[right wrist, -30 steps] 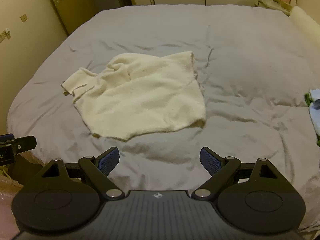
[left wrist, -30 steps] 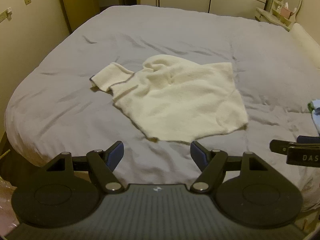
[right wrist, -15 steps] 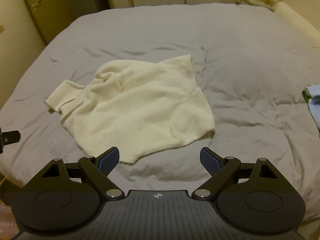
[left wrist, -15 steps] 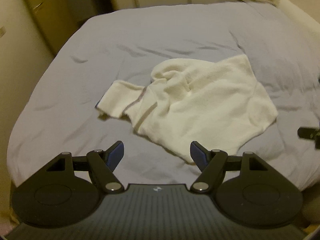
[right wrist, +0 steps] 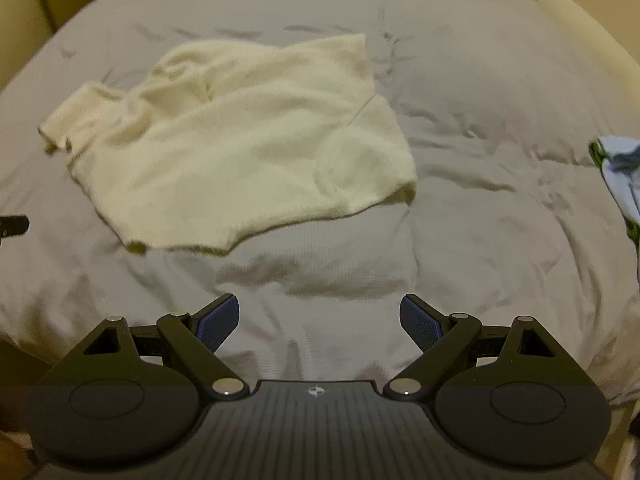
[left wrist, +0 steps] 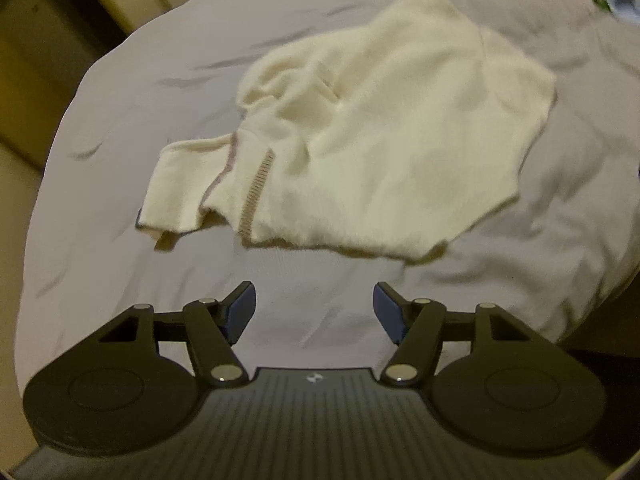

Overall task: Fold clothes
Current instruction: 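Grasp the sweater hem with the left gripper while the right gripper grasps it too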

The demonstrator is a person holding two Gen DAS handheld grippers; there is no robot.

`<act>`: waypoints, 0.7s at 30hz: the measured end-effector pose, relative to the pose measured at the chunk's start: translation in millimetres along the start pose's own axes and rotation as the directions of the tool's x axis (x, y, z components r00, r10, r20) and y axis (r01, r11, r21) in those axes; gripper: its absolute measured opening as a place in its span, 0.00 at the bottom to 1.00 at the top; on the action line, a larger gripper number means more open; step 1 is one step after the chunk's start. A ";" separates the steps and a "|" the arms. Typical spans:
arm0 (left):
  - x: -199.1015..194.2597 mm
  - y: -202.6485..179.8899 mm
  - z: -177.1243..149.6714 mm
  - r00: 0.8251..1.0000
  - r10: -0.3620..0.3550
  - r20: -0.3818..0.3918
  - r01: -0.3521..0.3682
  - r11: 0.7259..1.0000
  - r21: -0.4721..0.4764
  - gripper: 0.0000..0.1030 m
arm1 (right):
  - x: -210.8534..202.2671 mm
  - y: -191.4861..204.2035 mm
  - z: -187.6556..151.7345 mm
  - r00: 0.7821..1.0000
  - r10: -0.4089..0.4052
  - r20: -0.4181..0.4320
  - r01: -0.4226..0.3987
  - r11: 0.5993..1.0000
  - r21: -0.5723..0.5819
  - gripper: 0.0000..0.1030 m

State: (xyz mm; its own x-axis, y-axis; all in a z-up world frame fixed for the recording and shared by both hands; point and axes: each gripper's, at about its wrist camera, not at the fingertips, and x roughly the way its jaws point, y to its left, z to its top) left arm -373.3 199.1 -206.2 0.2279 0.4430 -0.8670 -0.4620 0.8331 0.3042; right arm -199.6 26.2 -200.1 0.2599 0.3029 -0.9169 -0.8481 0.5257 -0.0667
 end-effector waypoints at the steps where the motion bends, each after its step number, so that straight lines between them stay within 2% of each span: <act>1: 7.7 -2.6 -0.2 1.000 0.008 0.006 -0.008 0.999 0.031 0.60 | 6.0 0.8 1.0 1.000 -0.002 0.005 0.002 1.000 -0.016 0.77; 3: 23.2 -7.9 -0.5 1.000 0.025 0.019 -0.026 0.995 0.093 0.60 | 19.0 2.1 4.4 1.000 -0.009 0.027 0.011 0.999 -0.051 0.74; 6: 48.8 -17.1 0.8 0.996 0.081 0.045 -0.089 0.975 0.206 0.60 | 41.7 5.4 11.9 0.998 -0.036 0.047 0.042 0.989 -0.141 0.71; 8: 65.1 -21.9 -0.4 0.991 0.118 0.061 -0.131 0.951 0.281 0.60 | 59.5 10.3 17.7 0.996 -0.060 0.070 0.076 0.965 -0.251 0.71; 10: 81.3 -29.1 -6.2 0.982 0.159 0.098 -0.185 0.910 0.371 0.60 | 78.4 16.1 21.7 0.992 -0.088 0.086 0.114 0.921 -0.373 0.70; 12: 97.5 -36.3 -12.1 0.971 0.196 0.139 -0.238 0.858 0.454 0.60 | 99.7 20.3 23.2 0.988 -0.115 0.101 0.151 0.854 -0.498 0.70; 15: 118.6 -47.1 -24.4 0.949 0.232 0.215 -0.315 0.757 0.572 0.60 | 124.2 19.5 22.8 0.984 -0.126 0.128 0.178 0.770 -0.613 0.70; 21: 153.4 -60.9 -47.1 0.907 0.221 0.359 -0.419 0.555 0.719 0.61 | 159.9 15.5 15.9 0.977 -0.112 0.183 0.213 0.612 -0.762 0.71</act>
State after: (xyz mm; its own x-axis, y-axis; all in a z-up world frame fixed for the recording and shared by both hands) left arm -350.6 200.7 -376.4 0.4124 0.7045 -0.5776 0.2642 0.5143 0.8159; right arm -163.9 95.4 -341.5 0.4332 0.3826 -0.8160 -0.8152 -0.2197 -0.5358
